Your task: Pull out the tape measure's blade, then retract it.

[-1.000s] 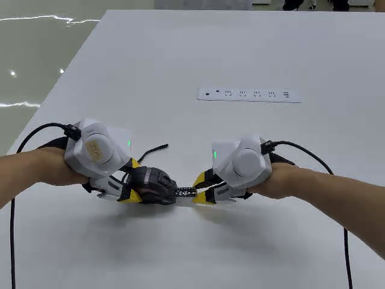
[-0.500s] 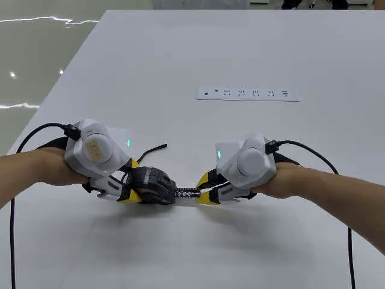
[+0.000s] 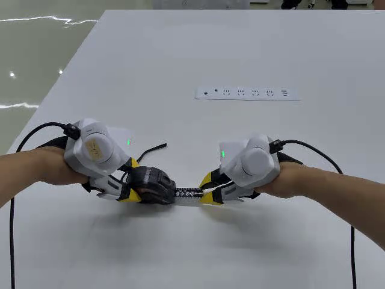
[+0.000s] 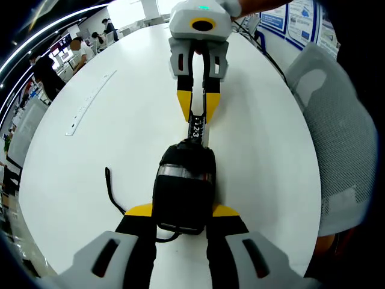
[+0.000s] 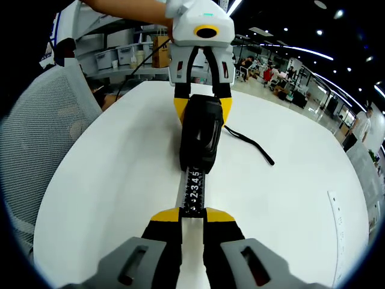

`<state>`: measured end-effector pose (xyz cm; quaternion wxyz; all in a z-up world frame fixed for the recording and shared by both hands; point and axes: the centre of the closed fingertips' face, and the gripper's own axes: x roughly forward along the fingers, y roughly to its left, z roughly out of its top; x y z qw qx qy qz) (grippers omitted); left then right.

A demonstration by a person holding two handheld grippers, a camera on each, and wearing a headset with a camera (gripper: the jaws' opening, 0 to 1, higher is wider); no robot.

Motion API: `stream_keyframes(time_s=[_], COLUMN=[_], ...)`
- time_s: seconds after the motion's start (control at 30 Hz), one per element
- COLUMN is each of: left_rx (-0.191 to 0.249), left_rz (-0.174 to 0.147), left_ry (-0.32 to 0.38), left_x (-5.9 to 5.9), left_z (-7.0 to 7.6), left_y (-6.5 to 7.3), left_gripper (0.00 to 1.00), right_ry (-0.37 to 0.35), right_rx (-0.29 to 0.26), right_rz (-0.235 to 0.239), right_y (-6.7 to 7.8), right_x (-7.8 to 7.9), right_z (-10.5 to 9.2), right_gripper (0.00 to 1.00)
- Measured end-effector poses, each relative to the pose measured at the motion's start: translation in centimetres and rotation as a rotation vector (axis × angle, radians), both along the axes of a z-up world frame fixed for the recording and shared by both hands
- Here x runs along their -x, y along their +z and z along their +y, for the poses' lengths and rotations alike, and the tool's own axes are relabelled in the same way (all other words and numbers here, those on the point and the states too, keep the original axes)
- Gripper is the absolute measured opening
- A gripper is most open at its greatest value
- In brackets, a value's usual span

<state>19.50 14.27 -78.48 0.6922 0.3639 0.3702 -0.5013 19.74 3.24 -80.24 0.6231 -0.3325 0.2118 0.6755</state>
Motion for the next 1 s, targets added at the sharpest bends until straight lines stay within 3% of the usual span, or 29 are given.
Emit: stream_keyframes(time_s=[1.0], left_rx=[-0.002], left_rz=[0.0], left_ry=[0.005], left_x=[-0.1], left_z=[0.17], left_y=[-0.13], left_gripper=[0.27], right_ry=[0.002], right_rx=[0.004], right_rz=[-0.002], right_y=[0.09], right_x=[-0.23], right_z=[-0.82], right_gripper=[0.11])
